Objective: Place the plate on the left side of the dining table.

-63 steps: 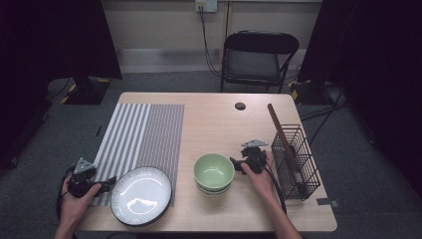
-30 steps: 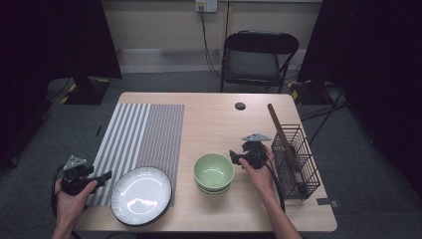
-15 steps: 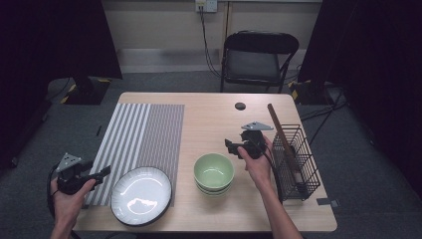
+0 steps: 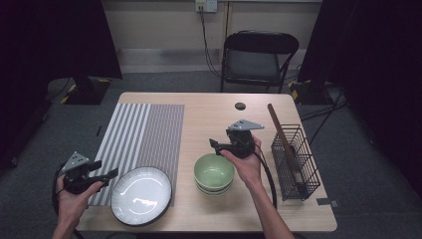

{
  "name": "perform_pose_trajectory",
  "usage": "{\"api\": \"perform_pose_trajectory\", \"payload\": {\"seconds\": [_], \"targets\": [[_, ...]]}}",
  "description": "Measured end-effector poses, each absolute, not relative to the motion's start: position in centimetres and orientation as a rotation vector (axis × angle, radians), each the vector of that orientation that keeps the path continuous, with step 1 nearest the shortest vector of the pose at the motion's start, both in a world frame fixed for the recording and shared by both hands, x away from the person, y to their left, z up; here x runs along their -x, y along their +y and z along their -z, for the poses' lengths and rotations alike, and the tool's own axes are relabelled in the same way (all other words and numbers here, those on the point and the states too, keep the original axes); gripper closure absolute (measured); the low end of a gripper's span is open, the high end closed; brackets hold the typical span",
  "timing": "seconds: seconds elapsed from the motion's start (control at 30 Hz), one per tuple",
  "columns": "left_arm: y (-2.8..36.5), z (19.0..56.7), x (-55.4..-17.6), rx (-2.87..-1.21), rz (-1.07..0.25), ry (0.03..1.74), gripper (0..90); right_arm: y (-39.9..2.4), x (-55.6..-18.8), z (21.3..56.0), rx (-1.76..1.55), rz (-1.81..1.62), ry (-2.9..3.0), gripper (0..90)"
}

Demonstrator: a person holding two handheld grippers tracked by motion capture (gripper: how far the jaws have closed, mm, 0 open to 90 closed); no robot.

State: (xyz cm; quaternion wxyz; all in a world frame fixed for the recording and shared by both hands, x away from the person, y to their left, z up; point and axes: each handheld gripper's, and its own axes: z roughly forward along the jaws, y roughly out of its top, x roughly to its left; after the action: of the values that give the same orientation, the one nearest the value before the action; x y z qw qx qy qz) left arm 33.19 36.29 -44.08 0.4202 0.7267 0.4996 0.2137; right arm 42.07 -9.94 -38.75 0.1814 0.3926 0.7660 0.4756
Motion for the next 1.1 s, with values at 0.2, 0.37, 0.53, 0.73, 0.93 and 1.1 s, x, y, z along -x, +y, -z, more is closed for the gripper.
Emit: {"api": "perform_pose_trajectory", "payload": {"seconds": [0.2, 0.37, 0.53, 0.73, 0.93, 1.1], "targets": [[35.7, 43.5, -33.6, -1.807, -0.502, 1.218, 28.5, -7.1, -41.0, 37.6, -0.992, -1.448, 2.252, 32.6], [35.3, 43.6, -33.7, -1.828, -0.468, 1.197, 31.9, -4.6, -41.0, 37.4, -0.926, -1.474, 2.334, 38.1], [35.3, 43.8, -33.9, -1.848, -0.420, 1.176, 32.7, -2.7, -41.2, 37.1, -0.903, -1.510, 2.390, 41.3], [35.2, 44.2, -34.0, -1.867, -0.408, 1.180, 32.6, 0.2, -41.5, 37.1, -0.857, -1.532, 2.444, 43.7], [35.4, 44.4, -34.2, -1.842, -0.389, 1.210, 31.9, 2.7, -41.3, 37.5, -0.799, -1.580, 2.502, 45.3], [35.2, 44.5, -34.3, -1.854, -0.354, 1.195, 30.6, 4.3, -41.2, 37.8, -0.789, -1.610, 2.552, 46.7]]}}
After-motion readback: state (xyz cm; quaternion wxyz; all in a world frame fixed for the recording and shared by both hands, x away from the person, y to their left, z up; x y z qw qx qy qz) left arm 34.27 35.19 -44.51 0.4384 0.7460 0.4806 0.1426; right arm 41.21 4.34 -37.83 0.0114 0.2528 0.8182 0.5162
